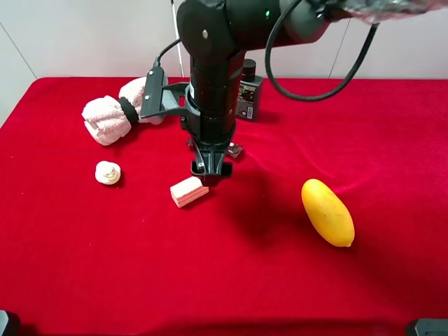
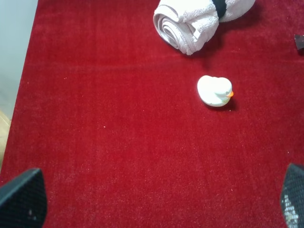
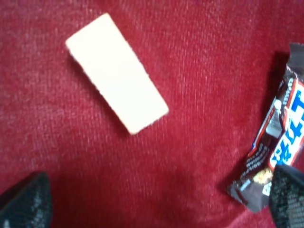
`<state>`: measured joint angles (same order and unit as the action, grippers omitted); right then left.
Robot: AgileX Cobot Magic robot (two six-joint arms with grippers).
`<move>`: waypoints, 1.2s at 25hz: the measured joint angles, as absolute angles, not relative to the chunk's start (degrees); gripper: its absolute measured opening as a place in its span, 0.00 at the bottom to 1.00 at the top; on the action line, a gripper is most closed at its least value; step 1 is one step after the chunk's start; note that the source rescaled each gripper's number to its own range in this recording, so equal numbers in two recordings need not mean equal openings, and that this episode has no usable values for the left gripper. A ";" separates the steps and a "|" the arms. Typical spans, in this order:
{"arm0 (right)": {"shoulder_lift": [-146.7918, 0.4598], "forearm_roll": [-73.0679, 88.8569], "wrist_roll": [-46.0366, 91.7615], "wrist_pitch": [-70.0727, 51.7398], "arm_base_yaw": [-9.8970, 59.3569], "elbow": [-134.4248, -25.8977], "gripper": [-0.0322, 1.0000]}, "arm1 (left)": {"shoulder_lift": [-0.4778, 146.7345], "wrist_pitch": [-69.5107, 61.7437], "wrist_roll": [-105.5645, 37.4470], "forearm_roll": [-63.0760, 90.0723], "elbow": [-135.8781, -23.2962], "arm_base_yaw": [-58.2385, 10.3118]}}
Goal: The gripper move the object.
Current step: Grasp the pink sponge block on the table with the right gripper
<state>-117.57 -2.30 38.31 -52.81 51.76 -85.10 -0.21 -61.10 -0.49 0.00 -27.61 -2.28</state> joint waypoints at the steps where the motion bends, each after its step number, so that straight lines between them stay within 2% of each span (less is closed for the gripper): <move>1: -118.24 -2.18 38.31 -52.50 51.76 -85.10 1.00 | -0.21 -61.10 -0.49 0.00 -27.61 -2.28; 30: -126.40 -1.51 38.36 -45.49 52.45 -85.14 1.00 | -0.21 -61.10 -0.49 0.00 -27.61 -2.28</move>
<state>-126.40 -1.51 38.36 -45.49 52.45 -85.14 -0.21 -61.10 -0.49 0.00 -27.61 -2.28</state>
